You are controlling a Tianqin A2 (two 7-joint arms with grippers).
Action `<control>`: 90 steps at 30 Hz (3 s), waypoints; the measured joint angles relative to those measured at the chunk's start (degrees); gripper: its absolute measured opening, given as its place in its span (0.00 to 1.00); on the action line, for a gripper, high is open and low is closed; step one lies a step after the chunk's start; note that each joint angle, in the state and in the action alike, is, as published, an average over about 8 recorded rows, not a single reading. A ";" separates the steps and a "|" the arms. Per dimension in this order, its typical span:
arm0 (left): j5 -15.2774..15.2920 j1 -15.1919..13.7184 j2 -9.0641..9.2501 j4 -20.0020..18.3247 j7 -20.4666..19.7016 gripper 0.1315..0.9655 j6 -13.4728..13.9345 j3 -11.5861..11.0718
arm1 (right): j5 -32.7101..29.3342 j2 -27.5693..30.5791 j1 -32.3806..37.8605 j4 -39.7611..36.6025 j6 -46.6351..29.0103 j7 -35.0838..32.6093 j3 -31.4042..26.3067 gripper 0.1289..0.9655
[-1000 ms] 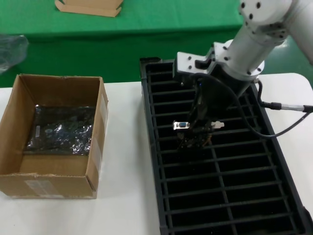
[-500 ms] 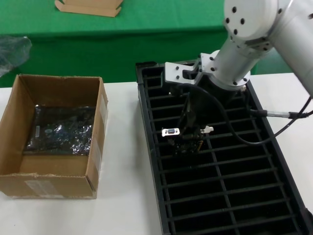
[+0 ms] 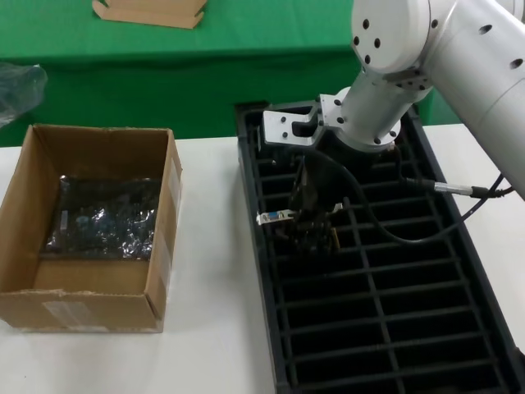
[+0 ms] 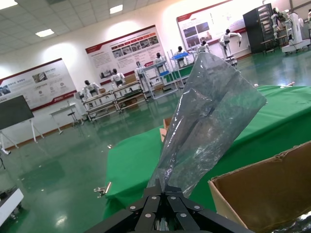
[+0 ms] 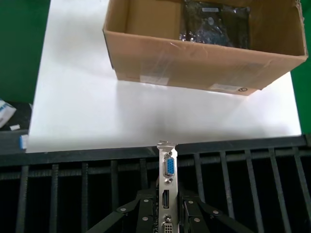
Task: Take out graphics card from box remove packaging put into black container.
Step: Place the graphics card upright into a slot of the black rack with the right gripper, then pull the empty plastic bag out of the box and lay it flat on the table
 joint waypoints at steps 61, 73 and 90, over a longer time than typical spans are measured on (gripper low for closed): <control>0.56 -0.65 0.41 0.18 -0.11 0.01 -0.13 1.28 | 1.90 -0.20 3.54 -11.20 8.54 -10.77 1.65 0.09; 0.70 -0.65 0.29 0.07 -0.31 0.01 0.07 1.53 | 2.56 -1.23 4.28 -14.34 9.13 -12.59 1.40 0.18; 0.66 -0.31 -0.06 -0.27 -0.67 0.01 0.25 1.51 | 2.39 0.58 3.98 -8.79 8.91 -9.80 1.41 0.55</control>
